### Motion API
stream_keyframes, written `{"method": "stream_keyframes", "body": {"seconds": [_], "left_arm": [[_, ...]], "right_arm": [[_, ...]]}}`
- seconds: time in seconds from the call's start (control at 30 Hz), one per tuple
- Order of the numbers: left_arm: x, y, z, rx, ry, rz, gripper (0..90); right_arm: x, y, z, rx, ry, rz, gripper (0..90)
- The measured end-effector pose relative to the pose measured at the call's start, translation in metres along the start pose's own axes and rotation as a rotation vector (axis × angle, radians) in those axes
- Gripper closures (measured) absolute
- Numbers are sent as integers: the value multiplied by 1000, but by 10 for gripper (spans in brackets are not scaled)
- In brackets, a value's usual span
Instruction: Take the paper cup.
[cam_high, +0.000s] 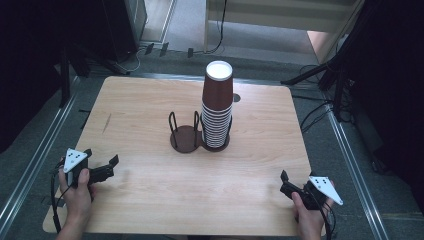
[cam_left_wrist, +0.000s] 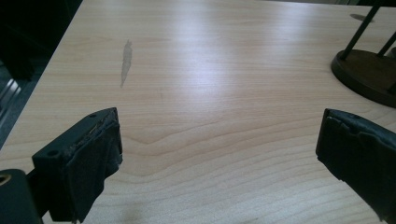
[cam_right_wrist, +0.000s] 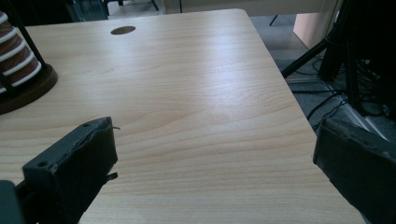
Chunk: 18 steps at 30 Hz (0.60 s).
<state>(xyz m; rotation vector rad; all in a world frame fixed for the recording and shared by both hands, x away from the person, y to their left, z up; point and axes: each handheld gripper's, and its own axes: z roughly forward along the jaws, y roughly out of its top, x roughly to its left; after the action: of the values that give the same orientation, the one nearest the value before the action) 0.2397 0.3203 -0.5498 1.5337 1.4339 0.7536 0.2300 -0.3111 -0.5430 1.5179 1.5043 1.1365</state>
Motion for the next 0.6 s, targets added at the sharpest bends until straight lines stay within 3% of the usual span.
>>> {"method": "stream_keyframes", "body": {"seconds": [0.17, 0.2, 0.3, 0.47, 0.6], "left_arm": [[2, -1, -2, -11, -3, -20, 9], [5, -1, -4, -34, 9, -51, 9], [8, -2, -5, -40, -4, -74, 9], [7, -1, -3, -25, 1, -55, 9], [8, -1, -4, -35, 45, -72, 9]], "right_arm": [[1, 1, -4, -8, -7, 0, 26], [1, 1, -5, 1, 8, 16, 8], [2, 2, -5, 4, 4, 6, 0], [2, 8, -8, -11, -1, 34, 4], [0, 13, -8, -27, -2, 57, 17]]}}
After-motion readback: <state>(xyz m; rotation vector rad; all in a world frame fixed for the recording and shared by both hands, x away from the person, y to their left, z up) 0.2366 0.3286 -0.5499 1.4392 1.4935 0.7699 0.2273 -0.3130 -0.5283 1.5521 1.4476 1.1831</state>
